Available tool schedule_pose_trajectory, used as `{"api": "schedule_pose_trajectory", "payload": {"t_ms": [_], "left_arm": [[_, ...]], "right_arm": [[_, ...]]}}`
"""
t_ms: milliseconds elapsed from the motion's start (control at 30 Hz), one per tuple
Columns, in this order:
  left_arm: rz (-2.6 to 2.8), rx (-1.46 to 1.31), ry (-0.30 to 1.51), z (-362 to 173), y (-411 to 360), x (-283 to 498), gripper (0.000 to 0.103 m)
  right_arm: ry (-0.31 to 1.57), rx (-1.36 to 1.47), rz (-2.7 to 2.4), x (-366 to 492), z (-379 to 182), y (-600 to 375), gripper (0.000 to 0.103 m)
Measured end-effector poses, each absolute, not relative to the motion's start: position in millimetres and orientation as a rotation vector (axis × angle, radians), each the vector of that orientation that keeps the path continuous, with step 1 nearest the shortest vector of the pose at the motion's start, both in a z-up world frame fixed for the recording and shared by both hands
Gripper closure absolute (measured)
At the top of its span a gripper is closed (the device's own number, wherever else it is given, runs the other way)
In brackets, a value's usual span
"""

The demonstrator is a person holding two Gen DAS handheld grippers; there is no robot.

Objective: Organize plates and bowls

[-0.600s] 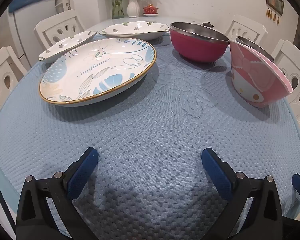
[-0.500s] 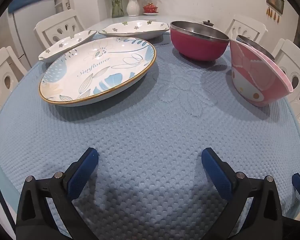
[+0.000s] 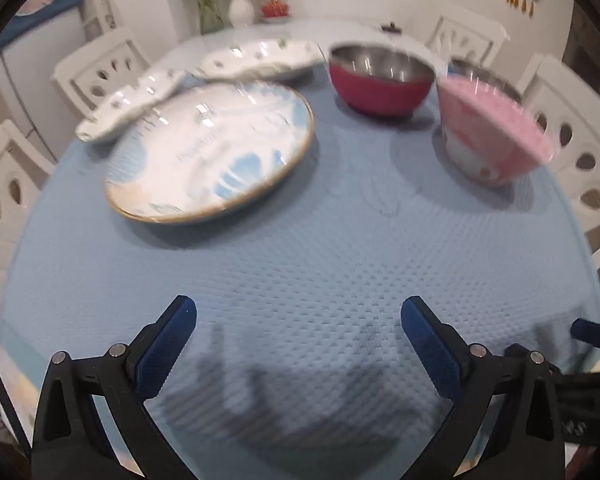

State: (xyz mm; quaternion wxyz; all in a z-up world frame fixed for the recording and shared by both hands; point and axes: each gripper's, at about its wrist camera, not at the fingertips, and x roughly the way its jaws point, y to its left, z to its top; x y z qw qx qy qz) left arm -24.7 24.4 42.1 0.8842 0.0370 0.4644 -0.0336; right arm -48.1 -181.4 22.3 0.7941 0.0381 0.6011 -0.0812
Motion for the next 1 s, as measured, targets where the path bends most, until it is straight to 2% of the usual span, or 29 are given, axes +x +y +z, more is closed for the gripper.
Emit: {"api": "schedule_pose_trajectory", "payload": {"t_ms": [567, 1000], "left_arm": [[0.123, 0.076, 0.739, 190, 78, -69, 0.001], [0.182, 0.054, 0.648, 239, 122, -67, 0.001]], "right_arm": [[0.921, -0.045, -0.014, -73, 178, -109, 0.001], [0.806, -0.038, 0.053, -52, 242, -68, 0.001]]}}
